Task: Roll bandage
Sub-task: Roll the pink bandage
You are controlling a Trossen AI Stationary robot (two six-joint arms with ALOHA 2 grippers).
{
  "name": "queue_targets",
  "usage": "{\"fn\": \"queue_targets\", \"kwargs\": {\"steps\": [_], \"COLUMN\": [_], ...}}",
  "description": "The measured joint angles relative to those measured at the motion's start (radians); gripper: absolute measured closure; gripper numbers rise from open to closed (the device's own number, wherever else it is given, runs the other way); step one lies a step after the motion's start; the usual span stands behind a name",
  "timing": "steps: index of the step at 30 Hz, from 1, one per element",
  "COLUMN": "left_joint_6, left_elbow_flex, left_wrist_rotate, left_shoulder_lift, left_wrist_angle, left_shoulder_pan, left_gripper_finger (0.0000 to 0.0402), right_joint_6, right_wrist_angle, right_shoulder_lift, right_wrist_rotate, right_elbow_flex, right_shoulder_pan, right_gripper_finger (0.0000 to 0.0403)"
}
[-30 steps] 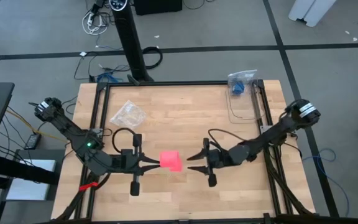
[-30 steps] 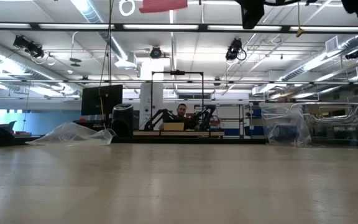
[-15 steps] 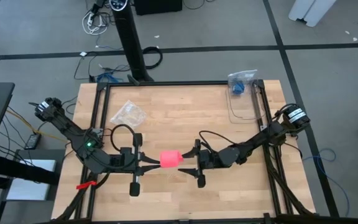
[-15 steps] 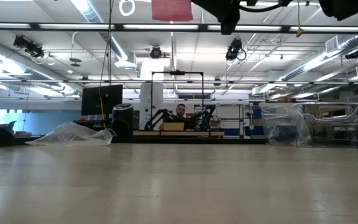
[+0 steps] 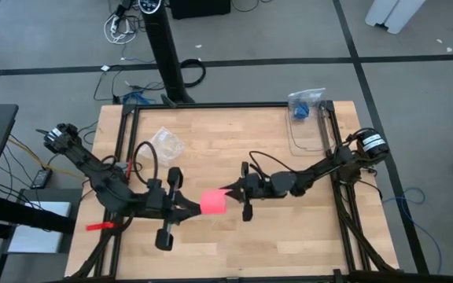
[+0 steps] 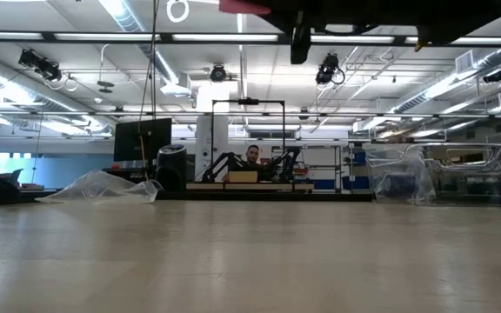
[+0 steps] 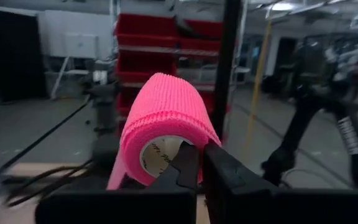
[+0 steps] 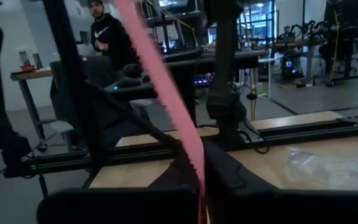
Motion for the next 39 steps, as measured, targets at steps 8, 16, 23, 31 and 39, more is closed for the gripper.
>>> {"fn": "queue_targets", "kwargs": {"steps": [8,16,23,31,39], "left_joint_6": [0.106,0.275,0.284,0.237,0.152], "left_elbow_flex": [-0.001,-0.001,-0.024,-0.184,-0.372], "left_wrist_rotate": [0.047,-0.127,-0.417,-0.465,-0.466], "left_shoulder_lift": [0.000,0.000,-0.001,-0.058,-0.127], "left_wrist_angle": [0.119,0.147,0.026,0.022,0.032], "left_shoulder_pan": [0.000,0.000,0.000,0.001,0.024], "left_gripper_finger": [0.0389,0.0389,0.0389,0.0391,0.0391], "right_joint_6": [0.082,0.129,0.167,0.185,0.159], "right_wrist_angle": [-0.091,-0.142,-0.140,-0.115,-0.133], "right_shoulder_lift": [0.000,0.000,0.000,0.000,0.000], "right_wrist_rotate": [-0.089,-0.095,-0.041,0.029,0.036], "right_elbow_flex": [0.000,0.000,0.000,0.016,0.089], "right_shoulder_pan": [-0.065,0.036,0.176,0.310,0.383], "right_gripper_finger": [0.0400,0.0401,0.0402,0.0403,0.0403]}}
